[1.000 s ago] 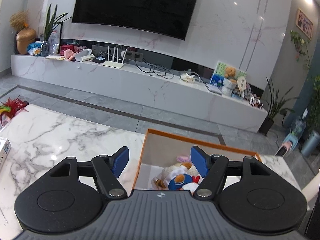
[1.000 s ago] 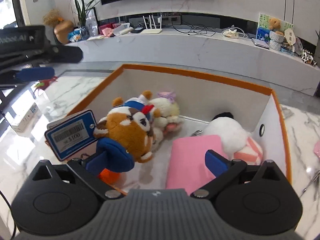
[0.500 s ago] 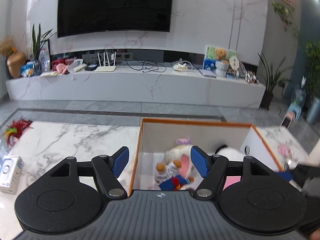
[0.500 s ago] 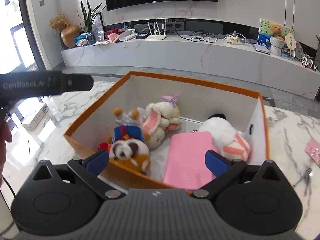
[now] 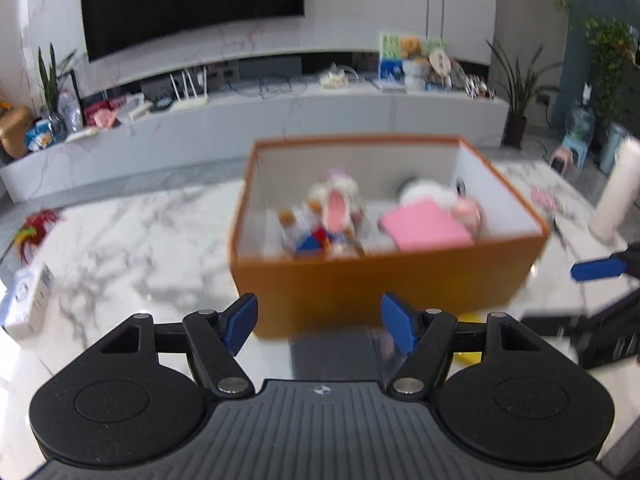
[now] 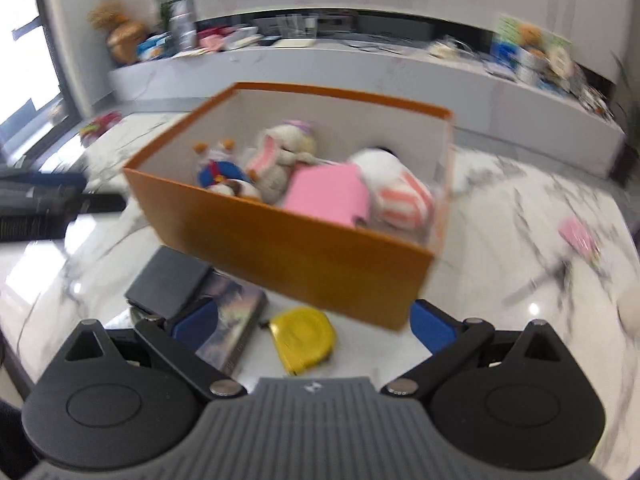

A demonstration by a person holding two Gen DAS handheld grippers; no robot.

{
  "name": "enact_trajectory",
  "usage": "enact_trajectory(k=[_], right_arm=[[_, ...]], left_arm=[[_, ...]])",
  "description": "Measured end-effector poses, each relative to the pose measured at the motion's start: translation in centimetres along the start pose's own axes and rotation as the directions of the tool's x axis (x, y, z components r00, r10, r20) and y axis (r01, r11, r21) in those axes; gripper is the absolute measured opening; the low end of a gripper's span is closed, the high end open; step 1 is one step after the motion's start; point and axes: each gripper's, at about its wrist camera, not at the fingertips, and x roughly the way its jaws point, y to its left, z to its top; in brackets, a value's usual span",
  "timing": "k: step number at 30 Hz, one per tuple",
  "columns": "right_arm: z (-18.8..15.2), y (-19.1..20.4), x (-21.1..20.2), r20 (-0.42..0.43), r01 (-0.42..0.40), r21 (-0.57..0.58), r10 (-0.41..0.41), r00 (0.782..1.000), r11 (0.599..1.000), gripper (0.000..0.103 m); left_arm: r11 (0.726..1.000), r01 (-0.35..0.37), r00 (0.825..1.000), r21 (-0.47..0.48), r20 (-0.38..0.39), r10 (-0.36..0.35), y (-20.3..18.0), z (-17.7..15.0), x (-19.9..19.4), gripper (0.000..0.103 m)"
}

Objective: Organize objects
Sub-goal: 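Withdraw both tools from the box toward the grey case and yellow tape measure, then grasp the dark grey square case with the left tool while the right tool approaches the yellow tape measure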

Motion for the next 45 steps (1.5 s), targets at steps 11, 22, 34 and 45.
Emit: enact_trajectory(k=[11, 22, 34, 45], right_arm=[[-2.6, 1.0, 2.3, -0.052, -0.032, 0.012, 0.033, 0.998, 0.999, 0.102], [-2.6, 0.0, 4.8, -0.093, -0.025, 0.029, 0.028, 0.995, 0.999, 0.102], [-2.3, 1.0, 6.3, -0.111, -0.033, 0.018, 0.035, 0.993, 0.999, 0.102], [-2.3, 1.4, 7.9, -0.087, 0.016, -0.055, -0.02, 0.996, 0.998, 0.102]], left_arm=[[0.993, 0.007, 0.989, 0.119, -0.146, 0.011, -2.6, -3.0, 5.1, 0.081], [0.996, 0.016, 0.985, 0.087, -0.175, -0.001, -1.6, -2.4, 8.0, 0.081], [0.999, -0.044, 0.972, 0.0, -0.231, 0.042, 2.6, -2.8, 8.2, 0.09], [0.996, -0.045, 0.959, 0.079, -0.274, 0.065, 1.9, -3.4, 9.2, 0.091]])
